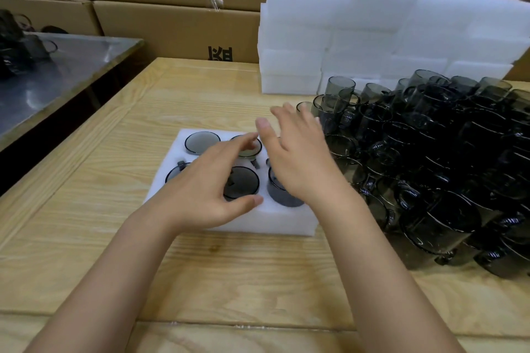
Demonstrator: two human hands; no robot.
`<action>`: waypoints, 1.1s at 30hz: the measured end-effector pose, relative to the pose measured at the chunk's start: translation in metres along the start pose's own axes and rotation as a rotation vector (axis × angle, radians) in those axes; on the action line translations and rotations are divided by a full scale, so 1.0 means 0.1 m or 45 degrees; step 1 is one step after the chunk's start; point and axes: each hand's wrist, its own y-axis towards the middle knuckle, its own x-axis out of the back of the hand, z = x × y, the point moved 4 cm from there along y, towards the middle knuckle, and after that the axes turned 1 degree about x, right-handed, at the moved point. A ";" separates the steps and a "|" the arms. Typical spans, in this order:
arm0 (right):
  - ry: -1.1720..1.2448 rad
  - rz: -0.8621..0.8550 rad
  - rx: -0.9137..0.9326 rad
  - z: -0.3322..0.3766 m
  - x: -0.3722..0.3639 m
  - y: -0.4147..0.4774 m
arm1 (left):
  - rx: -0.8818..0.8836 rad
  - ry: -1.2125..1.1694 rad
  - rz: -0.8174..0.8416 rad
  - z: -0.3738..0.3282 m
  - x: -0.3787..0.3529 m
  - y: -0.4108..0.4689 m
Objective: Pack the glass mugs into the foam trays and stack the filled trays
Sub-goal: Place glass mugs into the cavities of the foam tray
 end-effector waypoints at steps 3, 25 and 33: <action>-0.289 0.289 -0.076 -0.06 -0.23 0.13 | -0.018 0.011 -0.045 0.01 0.00 0.02; -0.379 0.383 -0.008 -0.22 -0.43 0.04 | -0.079 0.256 -0.103 -0.03 -0.06 0.03; 0.300 -0.411 0.121 -0.16 -0.12 -0.32 | 0.031 0.408 -0.181 -0.05 -0.03 0.04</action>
